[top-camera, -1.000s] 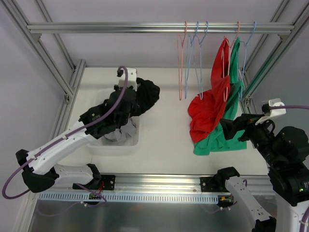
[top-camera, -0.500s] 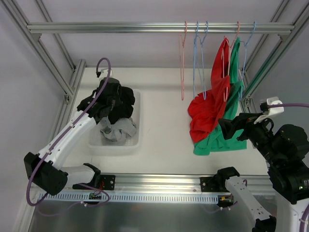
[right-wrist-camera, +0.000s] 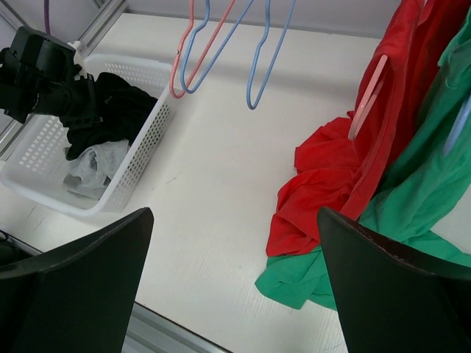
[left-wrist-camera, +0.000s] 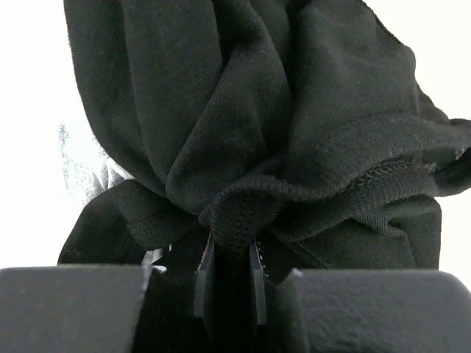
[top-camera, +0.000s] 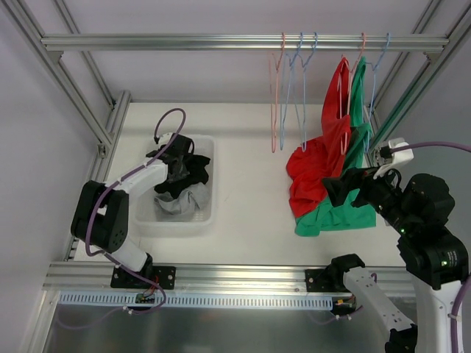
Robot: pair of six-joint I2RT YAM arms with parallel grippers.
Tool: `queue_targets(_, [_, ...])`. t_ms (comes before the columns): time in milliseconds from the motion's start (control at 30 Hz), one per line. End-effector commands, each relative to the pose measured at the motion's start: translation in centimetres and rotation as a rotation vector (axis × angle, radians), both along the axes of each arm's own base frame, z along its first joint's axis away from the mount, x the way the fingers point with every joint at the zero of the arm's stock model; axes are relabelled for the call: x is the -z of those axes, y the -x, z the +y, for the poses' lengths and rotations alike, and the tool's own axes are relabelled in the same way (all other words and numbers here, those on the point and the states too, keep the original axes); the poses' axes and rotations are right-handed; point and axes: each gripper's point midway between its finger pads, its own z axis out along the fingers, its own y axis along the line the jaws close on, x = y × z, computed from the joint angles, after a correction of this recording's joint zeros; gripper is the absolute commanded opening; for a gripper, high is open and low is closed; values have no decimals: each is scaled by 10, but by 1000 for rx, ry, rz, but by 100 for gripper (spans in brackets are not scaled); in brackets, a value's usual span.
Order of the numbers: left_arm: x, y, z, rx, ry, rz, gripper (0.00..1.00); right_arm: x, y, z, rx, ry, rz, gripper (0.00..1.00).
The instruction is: Remove the tank top from the hanger
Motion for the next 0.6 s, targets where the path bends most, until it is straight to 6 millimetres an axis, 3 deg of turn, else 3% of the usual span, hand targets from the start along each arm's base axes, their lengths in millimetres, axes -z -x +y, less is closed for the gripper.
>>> queue_targets(0, [5,7,-1,-59,48,-5,0,-10,-16,4,12,-27,-11,99])
queue_targets(100, [-17,6,2,-41,44,-64,6,-21,-26,-4,69,-18,-21,100])
queue_targets(233, [-83,7,2,23,76,-208,34,-40,-49,-19,166,37,-29,99])
queue_targets(267, [-93,8,1,33,83,-225,50,-49,-62,-26,221,62,-28,100])
queue_targets(300, [-108,7,-1,56,89,-254,56,-50,-68,-30,237,86,-17,99])
queue_targets(367, [-134,16,-6,103,136,-299,67,-50,-91,-32,265,139,11,99])
queue_targets(400, [-154,21,-9,136,160,-350,76,-62,-97,-35,277,143,-11,98])
queue_targets(467, [-171,31,-19,201,215,-377,93,-65,-113,-38,293,178,-4,96])
queue_targets(500, [-187,38,-20,230,232,-414,99,-68,-128,-40,308,190,7,93])
queue_targets(567, [-197,52,-27,294,271,-419,99,-71,-142,-44,322,203,11,91])
